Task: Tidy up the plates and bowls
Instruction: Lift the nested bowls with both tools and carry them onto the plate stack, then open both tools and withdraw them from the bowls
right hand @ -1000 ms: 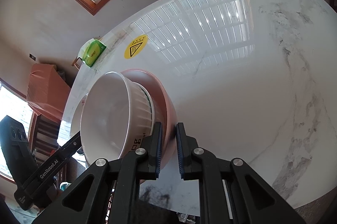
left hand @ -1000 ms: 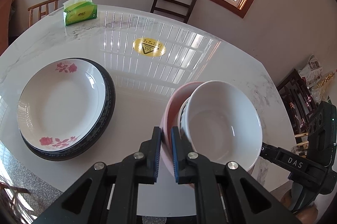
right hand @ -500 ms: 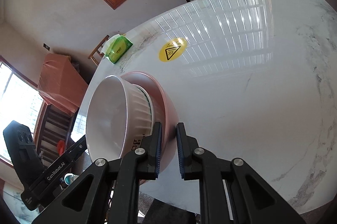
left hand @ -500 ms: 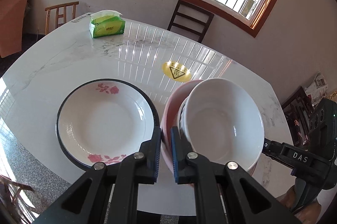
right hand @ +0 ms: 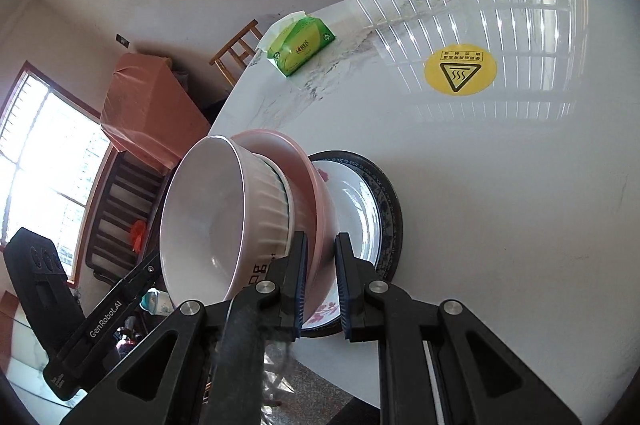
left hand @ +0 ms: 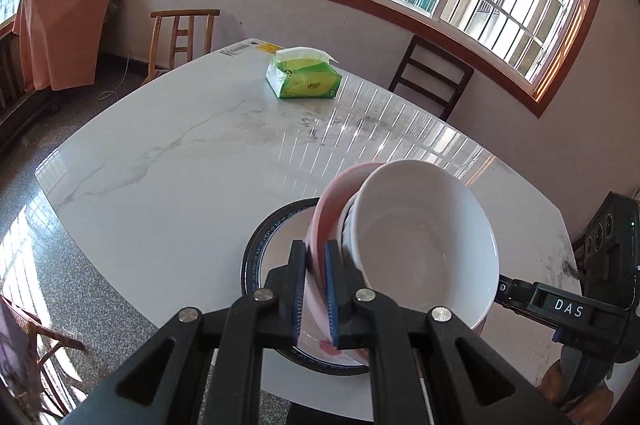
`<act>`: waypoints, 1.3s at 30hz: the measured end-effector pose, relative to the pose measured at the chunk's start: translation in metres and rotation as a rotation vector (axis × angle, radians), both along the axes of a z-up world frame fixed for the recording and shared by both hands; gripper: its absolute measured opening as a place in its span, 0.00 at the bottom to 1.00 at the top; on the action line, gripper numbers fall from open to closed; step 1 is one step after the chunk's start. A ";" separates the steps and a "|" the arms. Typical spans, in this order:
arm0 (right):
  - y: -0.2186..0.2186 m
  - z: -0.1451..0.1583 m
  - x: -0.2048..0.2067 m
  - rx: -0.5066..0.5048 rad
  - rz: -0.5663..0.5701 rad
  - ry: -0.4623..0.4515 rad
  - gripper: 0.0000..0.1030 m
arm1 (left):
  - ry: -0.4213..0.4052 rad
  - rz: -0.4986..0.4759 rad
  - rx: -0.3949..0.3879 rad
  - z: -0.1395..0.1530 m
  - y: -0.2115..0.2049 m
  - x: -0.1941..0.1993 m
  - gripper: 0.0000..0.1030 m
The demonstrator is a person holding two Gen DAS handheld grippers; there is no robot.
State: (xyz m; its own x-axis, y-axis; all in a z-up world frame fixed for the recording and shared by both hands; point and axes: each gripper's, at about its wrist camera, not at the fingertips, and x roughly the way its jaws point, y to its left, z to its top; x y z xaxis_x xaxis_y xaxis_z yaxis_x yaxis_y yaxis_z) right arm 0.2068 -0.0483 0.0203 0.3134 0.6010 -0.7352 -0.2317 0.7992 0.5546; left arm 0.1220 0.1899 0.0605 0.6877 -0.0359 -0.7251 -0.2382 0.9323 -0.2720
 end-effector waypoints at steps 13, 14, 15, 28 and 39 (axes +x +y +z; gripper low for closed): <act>0.009 -0.014 0.006 -0.020 -0.010 0.013 0.15 | 0.037 -0.007 -0.046 -0.037 0.018 0.012 0.07; 0.009 -0.015 0.006 -0.016 -0.007 0.015 0.15 | 0.031 -0.009 -0.035 -0.036 0.016 0.011 0.07; 0.009 -0.016 0.005 -0.014 -0.007 0.014 0.15 | 0.025 -0.009 -0.028 -0.036 0.016 0.011 0.07; 0.003 0.003 -0.012 -0.019 -0.037 -0.204 0.34 | -0.102 0.014 0.188 -0.040 -0.004 -0.012 0.34; -0.005 0.019 -0.131 -0.197 -0.150 -0.744 0.70 | -0.372 0.049 0.458 -0.037 -0.047 -0.083 0.71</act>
